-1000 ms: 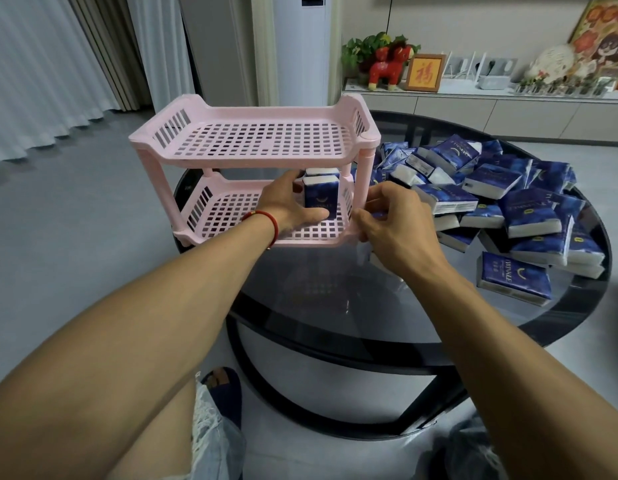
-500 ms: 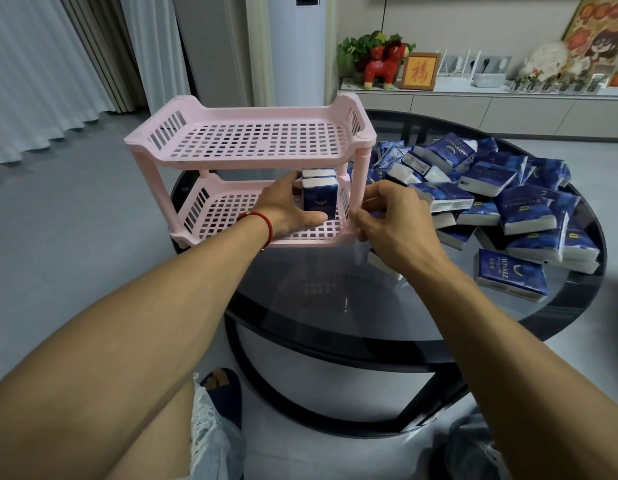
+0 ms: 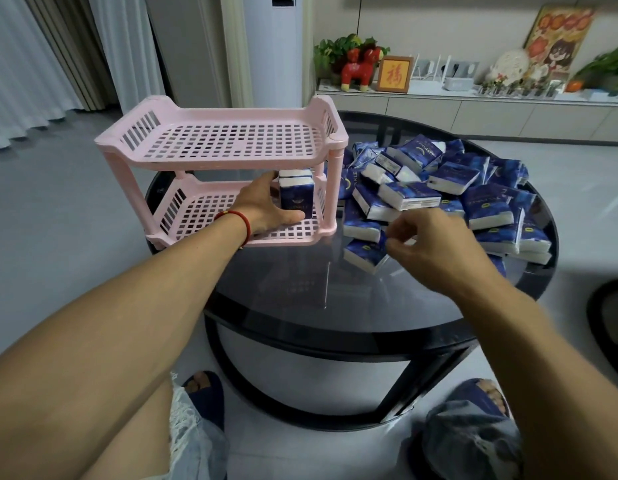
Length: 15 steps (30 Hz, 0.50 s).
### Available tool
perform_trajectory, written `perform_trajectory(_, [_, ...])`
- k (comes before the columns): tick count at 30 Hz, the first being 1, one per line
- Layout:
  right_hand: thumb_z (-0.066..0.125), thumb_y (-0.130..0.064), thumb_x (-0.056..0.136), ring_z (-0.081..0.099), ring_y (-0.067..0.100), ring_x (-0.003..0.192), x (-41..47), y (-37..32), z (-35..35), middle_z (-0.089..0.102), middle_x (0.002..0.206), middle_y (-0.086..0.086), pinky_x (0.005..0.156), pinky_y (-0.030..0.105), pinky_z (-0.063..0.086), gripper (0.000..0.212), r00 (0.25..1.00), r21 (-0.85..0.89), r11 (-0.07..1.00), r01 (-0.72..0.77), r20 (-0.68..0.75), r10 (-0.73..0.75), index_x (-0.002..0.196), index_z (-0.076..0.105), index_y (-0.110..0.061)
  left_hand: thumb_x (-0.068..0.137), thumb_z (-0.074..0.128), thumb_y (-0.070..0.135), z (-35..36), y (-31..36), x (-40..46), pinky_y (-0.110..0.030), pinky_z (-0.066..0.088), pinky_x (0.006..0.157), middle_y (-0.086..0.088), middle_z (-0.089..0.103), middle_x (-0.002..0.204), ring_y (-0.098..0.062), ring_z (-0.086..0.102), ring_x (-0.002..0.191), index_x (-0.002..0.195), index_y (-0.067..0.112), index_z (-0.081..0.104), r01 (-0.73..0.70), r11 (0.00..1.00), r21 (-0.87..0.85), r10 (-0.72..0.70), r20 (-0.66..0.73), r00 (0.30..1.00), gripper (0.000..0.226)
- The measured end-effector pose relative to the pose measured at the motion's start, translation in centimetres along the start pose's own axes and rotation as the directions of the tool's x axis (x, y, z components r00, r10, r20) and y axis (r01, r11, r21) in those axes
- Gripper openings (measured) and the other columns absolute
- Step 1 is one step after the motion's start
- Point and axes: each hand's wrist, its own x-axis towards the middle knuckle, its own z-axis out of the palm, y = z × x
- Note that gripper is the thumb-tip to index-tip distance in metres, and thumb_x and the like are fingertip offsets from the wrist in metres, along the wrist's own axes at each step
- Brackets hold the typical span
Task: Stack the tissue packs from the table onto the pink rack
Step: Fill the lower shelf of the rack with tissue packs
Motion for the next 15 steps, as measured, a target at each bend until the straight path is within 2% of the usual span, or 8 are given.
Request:
perform_trajectory(4, [0.076,-0.054,0.082,0.06,0.024,0.11,-0.3,0.1,1.3,0.058,0.128,0.0,0.089,0.048,0.055,0.049,0.997,-0.099,0.995,0.011,0.074,-0.004,0.119,0.064,-0.024,0.073,0.091,0.033,-0.4,0.3,-0.2,-0.028,0.043,0.087,0.011,0.061,0.119,-0.014,0.059,0.104,0.143,0.029,0.048,-0.004,1.0,0.01,0.004,0.024,1.0,0.082])
perform_trajectory(7, [0.078,-0.059,0.078,0.057,0.025,0.113,-0.2,0.3,2.1,0.049,0.135,0.0,0.09,0.049,0.054,0.064,0.992,-0.115,0.993,0.015,0.126,-0.001,0.126,0.057,-0.022,0.071,0.091,0.035,-0.5,0.2,-0.2,-0.029,0.044,0.089,0.01,0.062,0.12,-0.015,0.06,0.106,0.144,0.028,0.047,0.003,1.0,0.023,-0.004,0.026,1.0,0.085])
perform_trajectory(11, [0.08,-0.05,0.079,0.059,0.028,0.106,0.0,0.8,2.4,0.05,0.129,0.002,0.087,0.05,0.054,0.058,0.989,-0.15,0.986,0.076,0.135,-0.056,0.123,0.054,-0.02,0.067,0.093,0.038,-0.5,0.1,-0.2,-0.034,0.05,0.097,0.008,0.064,0.125,-0.018,0.062,0.109,0.143,0.029,0.047,0.011,0.999,0.031,-0.012,0.024,1.0,0.089])
perform_trajectory(13, [0.077,-0.047,0.083,0.059,0.024,0.105,0.0,1.0,1.9,0.057,0.124,-0.001,0.087,0.045,0.053,0.049,0.984,-0.175,0.976,0.131,0.141,-0.107,0.12,0.059,-0.023,0.064,0.093,0.043,-0.7,0.1,-0.2,-0.038,0.053,0.099,0.007,0.065,0.127,-0.02,0.064,0.11,0.143,0.03,0.046,0.033,0.998,0.056,-0.035,0.022,0.999,0.093])
perform_trajectory(15, [0.074,-0.046,0.087,0.062,0.015,0.098,-0.2,1.3,0.6,0.064,0.115,-0.007,0.081,0.036,0.052,0.039,0.972,-0.121,0.979,0.166,0.186,-0.142,0.119,0.065,-0.026,0.062,0.092,0.048,-1.2,0.4,-0.5,-0.042,0.054,0.1,0.005,0.063,0.133,-0.022,0.064,0.113,0.144,0.03,0.045,0.077,0.993,0.091,-0.08,0.028,0.996,0.095])
